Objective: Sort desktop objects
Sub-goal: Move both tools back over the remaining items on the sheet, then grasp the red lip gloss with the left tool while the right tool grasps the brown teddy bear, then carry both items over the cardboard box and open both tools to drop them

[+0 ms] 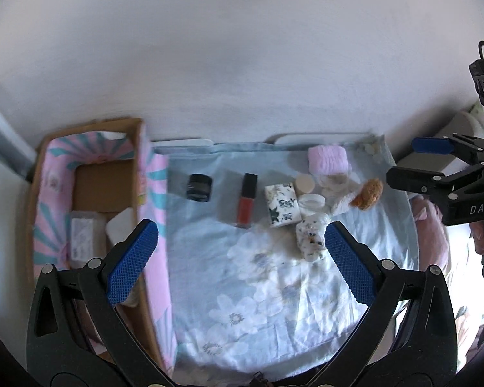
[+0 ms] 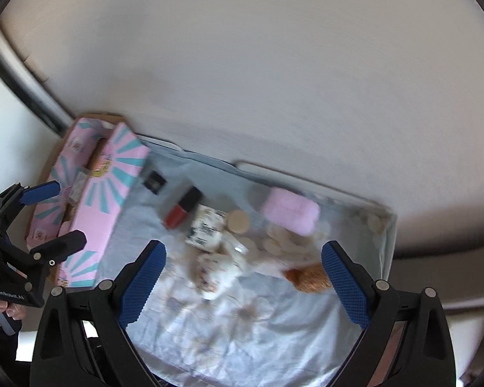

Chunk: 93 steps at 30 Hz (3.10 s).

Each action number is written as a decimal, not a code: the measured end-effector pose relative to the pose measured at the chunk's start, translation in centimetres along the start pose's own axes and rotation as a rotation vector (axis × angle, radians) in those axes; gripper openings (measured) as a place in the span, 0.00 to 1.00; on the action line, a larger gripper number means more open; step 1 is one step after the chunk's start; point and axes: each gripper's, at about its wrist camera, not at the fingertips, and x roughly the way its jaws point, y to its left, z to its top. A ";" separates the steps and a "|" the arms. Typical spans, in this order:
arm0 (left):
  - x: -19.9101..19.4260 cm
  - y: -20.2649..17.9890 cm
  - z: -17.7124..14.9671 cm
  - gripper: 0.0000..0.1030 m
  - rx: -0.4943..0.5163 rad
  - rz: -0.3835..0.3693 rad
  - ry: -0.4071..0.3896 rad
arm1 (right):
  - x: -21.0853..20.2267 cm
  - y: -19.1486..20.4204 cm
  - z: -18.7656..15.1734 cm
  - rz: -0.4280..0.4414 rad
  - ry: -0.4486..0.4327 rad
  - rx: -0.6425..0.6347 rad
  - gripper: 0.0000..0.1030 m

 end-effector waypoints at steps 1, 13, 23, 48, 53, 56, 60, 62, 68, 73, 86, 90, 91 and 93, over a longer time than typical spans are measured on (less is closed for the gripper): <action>0.6 -0.4 0.1 1.00 0.011 0.005 0.007 | 0.3 -0.8 -0.4 -0.005 0.000 0.013 0.94; 9.3 -0.5 -1.8 0.97 0.020 0.069 0.088 | 6.5 -7.5 -6.2 -0.008 0.019 0.126 0.94; 14.6 -0.5 -1.9 0.83 0.058 0.119 0.077 | 10.2 -9.1 -7.4 -0.006 0.019 0.116 0.94; 13.9 -0.8 -2.9 0.17 0.086 0.067 0.056 | 7.4 -9.7 -7.1 0.010 -0.058 0.083 0.56; 11.4 -0.8 -2.3 0.17 0.070 0.063 0.057 | 4.9 -9.7 -6.8 0.008 -0.066 0.079 0.56; 9.6 -1.0 -1.9 0.17 0.072 0.063 0.046 | 3.5 -9.6 -6.3 0.012 -0.073 0.075 0.56; 6.9 -1.3 -0.6 0.17 0.069 0.057 0.015 | 2.4 -7.9 -4.6 0.004 -0.083 0.050 0.56; 5.2 -1.0 -1.0 0.17 0.058 0.049 -0.001 | 1.9 -7.2 -3.8 -0.005 -0.094 0.041 0.56; 1.8 0.3 -0.3 0.17 0.030 0.038 -0.050 | 0.4 -3.5 -1.0 0.009 -0.127 0.001 0.56; -1.0 1.8 -0.2 0.17 -0.004 0.051 -0.094 | -0.9 -0.1 1.5 0.034 -0.157 -0.058 0.56; -6.6 9.2 -3.6 0.17 -0.145 0.132 -0.139 | 0.0 12.5 7.0 0.153 -0.156 -0.270 0.56; -7.2 11.6 -5.4 0.17 -0.198 0.156 -0.132 | 1.4 17.3 8.1 0.186 -0.126 -0.367 0.56; -7.2 12.2 -5.8 0.17 -0.214 0.163 -0.128 | 1.8 18.3 8.2 0.190 -0.117 -0.389 0.56; -7.4 12.9 -6.7 0.17 -0.237 0.172 -0.122 | 2.8 20.5 8.4 0.198 -0.092 -0.439 0.56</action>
